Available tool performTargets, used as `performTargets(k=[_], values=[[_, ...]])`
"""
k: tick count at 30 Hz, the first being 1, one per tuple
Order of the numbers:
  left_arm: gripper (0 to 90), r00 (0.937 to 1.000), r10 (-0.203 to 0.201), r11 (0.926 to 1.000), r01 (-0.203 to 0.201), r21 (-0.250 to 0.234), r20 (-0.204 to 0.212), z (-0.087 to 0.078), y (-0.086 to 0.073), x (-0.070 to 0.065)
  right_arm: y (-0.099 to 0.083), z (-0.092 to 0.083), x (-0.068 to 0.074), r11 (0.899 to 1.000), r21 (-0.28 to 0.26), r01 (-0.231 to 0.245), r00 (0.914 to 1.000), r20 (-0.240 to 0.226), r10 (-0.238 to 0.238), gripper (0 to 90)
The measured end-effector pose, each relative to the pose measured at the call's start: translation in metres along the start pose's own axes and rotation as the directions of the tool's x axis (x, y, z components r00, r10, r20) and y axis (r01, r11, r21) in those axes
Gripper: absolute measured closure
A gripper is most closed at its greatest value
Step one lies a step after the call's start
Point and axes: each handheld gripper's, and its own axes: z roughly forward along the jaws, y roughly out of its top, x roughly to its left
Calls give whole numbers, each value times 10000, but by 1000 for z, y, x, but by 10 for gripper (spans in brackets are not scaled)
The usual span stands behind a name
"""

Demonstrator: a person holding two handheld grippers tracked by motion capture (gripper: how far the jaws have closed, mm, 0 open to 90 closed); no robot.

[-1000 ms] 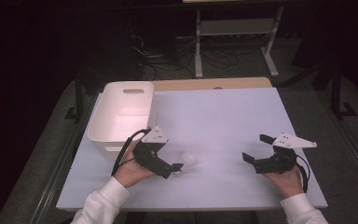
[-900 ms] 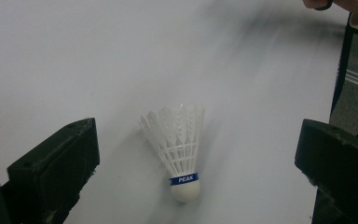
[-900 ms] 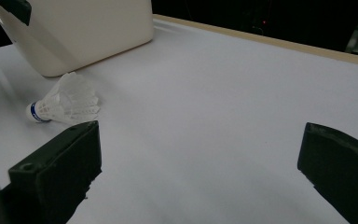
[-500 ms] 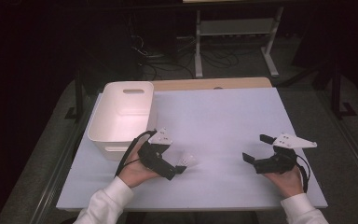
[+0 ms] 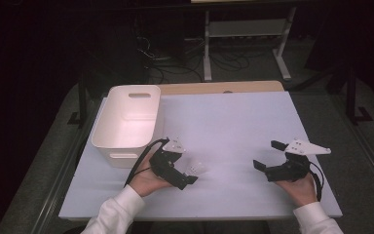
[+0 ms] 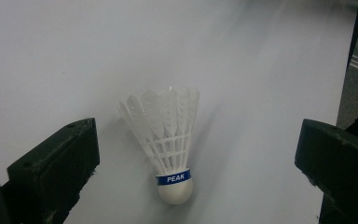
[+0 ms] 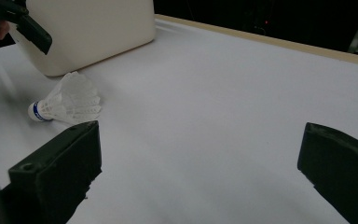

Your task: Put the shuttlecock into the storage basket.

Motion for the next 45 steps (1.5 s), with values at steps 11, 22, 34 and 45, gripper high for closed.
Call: performTargets(k=[11,22,34,45], values=[[0,9999,-109,9990,106,439,76,10,0,-1,0,0,0,10000,27,1,10000,-40,-1,0],[0,9984,-557,9943,543,912,129,18,-3,4,0,0,0,10000,35,6,10000,-84,-6,0],[0,9968,-767,9875,731,1397,209,23,-5,11,-1,0,0,10000,64,-7,10000,-79,7,0],[0,9938,-1099,9816,1055,1591,190,30,-8,19,-1,1,1,10000,80,-46,9999,-111,47,0]])
